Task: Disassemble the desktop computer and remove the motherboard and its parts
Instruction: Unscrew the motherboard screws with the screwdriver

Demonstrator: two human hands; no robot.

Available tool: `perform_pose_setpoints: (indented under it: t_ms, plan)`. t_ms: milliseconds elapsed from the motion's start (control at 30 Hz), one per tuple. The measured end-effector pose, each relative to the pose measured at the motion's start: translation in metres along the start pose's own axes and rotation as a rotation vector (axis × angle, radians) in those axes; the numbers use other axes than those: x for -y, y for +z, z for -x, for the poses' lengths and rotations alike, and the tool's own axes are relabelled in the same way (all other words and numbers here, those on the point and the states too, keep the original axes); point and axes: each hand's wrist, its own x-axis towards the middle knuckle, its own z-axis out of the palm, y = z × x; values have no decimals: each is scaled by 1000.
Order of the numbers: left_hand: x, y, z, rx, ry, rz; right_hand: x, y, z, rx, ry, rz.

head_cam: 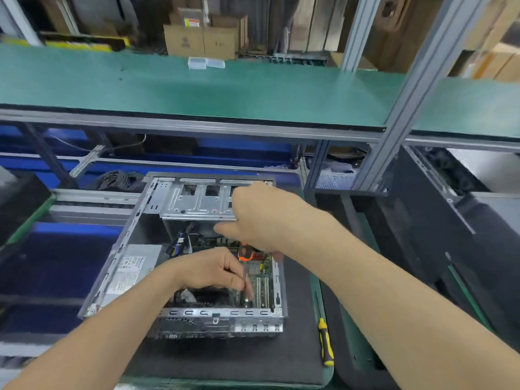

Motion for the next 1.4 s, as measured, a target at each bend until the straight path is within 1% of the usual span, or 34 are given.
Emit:
perform_pose_setpoints:
  t_ms: [67, 100, 167, 233, 333, 433, 533, 600, 700, 767, 833, 867, 900, 933, 967, 1033, 1067, 1133, 1167, 1267, 1333, 1400]
  plan:
    - [-7, -4, 9, -32, -15, -54, 2, -3, 4, 37, -44, -11]
    - [-10, -7, 13, -81, -28, -70, 1, -5, 7, 59, -75, -8]
    - [-14, -12, 18, -184, -8, -1, -2, -10, 14, 129, -167, 3]
    - [-22, -15, 20, -229, 55, 77, -5, -18, 22, 218, -240, -15]
    - [-36, -13, 18, -216, 143, 101, -8, -29, 28, 314, -281, 38]
    - [-47, -3, 15, -152, 214, 143, -6, -31, 27, 360, -317, 126]
    - [-55, 3, 15, -138, 261, 129, 0, -34, 28, 402, -342, 162]
    - [-58, 7, 16, -155, 268, 136, 5, -37, 30, 420, -336, 196]
    - [-57, 14, 15, -213, 249, 224, 10, -37, 34, 397, -296, 198]
    - [-53, 19, 16, -214, 301, 267, 15, -34, 38, 292, -211, 257]
    - [-53, 22, 17, -218, 346, 283, 21, -29, 38, 104, -52, 328]
    - [-53, 23, 17, -230, 349, 290, 23, -26, 36, 79, -18, 402]
    - [-52, 23, 17, -219, 354, 307, 31, -24, 35, 130, 22, 459]
    - [-51, 24, 17, -192, 367, 321, 37, -23, 33, 230, 19, 528]
    - [-50, 24, 16, -164, 377, 333, 43, -21, 32, 261, 19, 500]
    - [-48, 24, 14, -154, 375, 334, 50, -21, 36, 264, 58, 386]
    - [-48, 23, 14, -160, 376, 324, 48, -21, 35, 269, 76, 376]
    - [-49, 22, 12, -158, 396, 282, 38, -20, 33, 218, 137, 332]
    - [-49, 22, 12, -158, 402, 264, 34, -19, 33, 187, 168, 268]
    - [-52, 19, 11, -142, 413, 273, 26, -20, 35, 260, 120, 227]
    - [-52, 18, 10, -121, 422, 275, 24, -26, 39, 318, 24, 208]
    - [-50, 17, 10, -94, 407, 285, 24, -30, 38, 365, -103, 243]
